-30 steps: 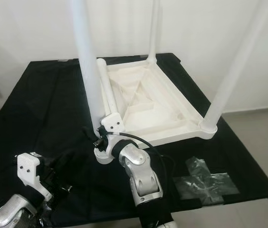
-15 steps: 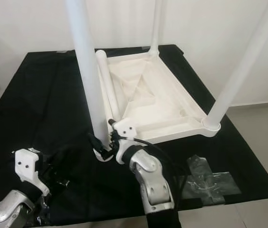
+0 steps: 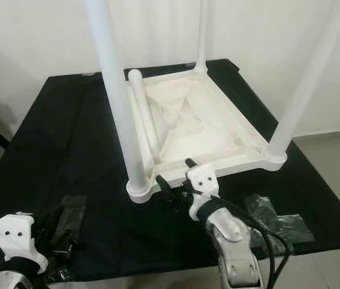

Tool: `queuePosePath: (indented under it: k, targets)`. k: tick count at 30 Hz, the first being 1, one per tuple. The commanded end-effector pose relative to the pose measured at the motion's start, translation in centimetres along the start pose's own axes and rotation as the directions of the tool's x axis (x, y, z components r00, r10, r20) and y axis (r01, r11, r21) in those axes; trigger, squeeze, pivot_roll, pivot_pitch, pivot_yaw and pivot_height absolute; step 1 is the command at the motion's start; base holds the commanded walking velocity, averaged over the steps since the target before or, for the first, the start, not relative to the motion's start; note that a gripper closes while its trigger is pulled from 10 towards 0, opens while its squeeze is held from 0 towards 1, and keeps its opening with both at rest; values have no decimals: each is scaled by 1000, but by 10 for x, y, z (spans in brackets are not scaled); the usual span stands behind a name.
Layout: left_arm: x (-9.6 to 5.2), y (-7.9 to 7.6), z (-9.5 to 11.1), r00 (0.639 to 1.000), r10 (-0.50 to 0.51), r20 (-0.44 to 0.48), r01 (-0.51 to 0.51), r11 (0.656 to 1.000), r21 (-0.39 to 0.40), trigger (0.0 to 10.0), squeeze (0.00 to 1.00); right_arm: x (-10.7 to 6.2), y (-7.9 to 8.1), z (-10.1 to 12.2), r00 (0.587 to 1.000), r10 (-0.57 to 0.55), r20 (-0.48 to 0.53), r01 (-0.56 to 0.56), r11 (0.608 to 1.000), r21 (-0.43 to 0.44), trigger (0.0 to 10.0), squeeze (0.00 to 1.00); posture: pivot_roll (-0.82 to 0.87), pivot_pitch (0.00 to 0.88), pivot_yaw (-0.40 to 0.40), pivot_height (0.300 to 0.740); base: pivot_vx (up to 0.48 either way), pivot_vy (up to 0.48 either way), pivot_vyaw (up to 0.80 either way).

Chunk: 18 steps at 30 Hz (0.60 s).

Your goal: Building children table

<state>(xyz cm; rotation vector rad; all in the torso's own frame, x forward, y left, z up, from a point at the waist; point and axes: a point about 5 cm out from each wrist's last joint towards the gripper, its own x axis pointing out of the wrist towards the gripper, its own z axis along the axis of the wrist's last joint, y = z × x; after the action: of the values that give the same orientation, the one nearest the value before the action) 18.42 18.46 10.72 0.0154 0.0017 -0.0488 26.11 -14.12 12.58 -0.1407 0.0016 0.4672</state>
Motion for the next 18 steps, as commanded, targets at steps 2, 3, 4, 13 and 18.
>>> queuePosePath:
  k: [2,3,4,13,18]
  targets:
    - [0,2,1,1000,16,3,-16,1000,25,10000,0,0,4,-1,1000,10,-10,-10,1000,3,10000,0,-32,71,69,740,0,0,0]
    - [1,4,2,999,36,8,-36,999,37,10000,0,-1,3,1,1000,10,-9,-10,1000,11,10000,0,-40,78,62,740,0,0,0]
    - [1,4,2,999,36,8,-36,999,37,10000,0,-1,3,1,1000,10,-9,-10,1000,11,10000,0,-40,78,62,740,0,0,0]
    - [4,7,5,994,104,18,-105,992,64,10000,0,-6,2,1,1000,8,-13,-8,1000,26,10000,0,-42,84,60,740,0,0,0]
    - [5,6,5,995,102,17,-103,993,50,10000,0,-5,2,0,1000,10,-17,-9,1000,27,10000,0,-45,87,59,740,0,0,0]
